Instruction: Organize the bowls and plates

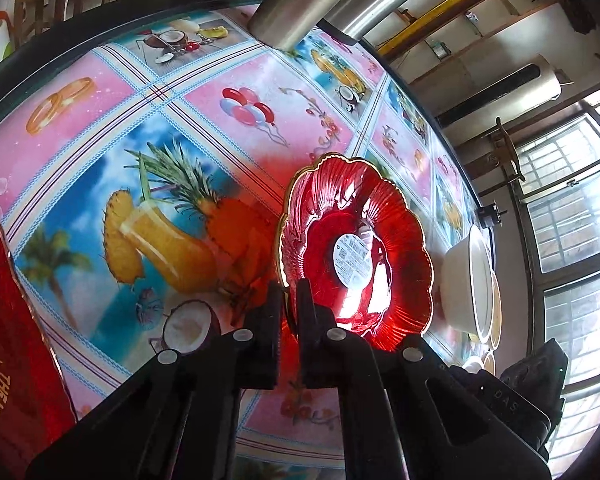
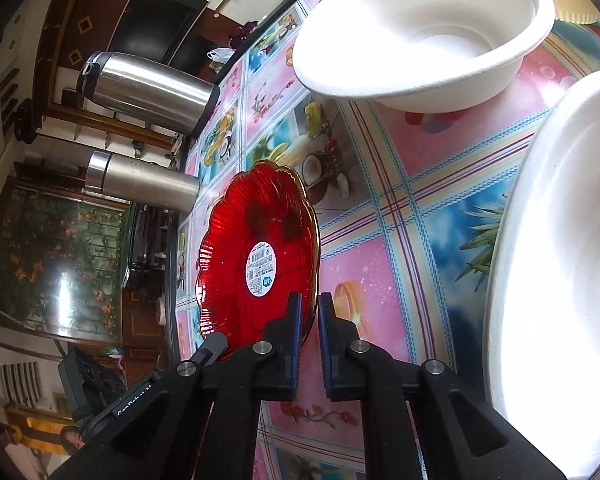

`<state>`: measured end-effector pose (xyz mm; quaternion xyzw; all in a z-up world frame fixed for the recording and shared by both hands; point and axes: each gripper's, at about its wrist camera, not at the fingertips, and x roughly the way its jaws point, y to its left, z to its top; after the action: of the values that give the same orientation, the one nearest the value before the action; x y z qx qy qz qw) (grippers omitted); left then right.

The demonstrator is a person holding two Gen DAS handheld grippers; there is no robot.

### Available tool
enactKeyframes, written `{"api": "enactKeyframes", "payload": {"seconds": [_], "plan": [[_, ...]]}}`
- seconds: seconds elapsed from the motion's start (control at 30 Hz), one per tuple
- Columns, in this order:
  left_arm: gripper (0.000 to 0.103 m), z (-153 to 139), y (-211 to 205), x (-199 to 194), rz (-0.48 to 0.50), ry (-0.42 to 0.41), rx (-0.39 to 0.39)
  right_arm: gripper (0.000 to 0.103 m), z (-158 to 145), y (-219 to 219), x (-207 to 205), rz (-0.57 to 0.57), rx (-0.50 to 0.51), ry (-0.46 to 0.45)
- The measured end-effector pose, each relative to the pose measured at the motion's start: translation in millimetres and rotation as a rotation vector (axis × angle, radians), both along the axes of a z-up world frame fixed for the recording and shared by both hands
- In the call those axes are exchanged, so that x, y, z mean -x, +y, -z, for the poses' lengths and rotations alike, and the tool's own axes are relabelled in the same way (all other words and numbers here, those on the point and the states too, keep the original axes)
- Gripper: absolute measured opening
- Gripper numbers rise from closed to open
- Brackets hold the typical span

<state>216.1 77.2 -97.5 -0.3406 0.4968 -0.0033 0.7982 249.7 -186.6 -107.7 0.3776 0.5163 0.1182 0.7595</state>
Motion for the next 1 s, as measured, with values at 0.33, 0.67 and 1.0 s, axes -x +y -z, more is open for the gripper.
{"api": "enactKeyframes", "payload": {"seconds": [0.33,0.67,1.0], "plan": [[0.005,-28,0,14,0.007,-0.056,-0.048,0.008,-21,11,11,-0.019,0.053,-0.097],[0.006,-63,30,63,-0.03,-0.125,-0.098,0.008,-59,54,46,-0.109,0.093,-0.262],[0.007,-82,93,137,-0.099,-0.163,-0.15,0.009,-79,132,110,-0.25,0.102,-0.359]]}}
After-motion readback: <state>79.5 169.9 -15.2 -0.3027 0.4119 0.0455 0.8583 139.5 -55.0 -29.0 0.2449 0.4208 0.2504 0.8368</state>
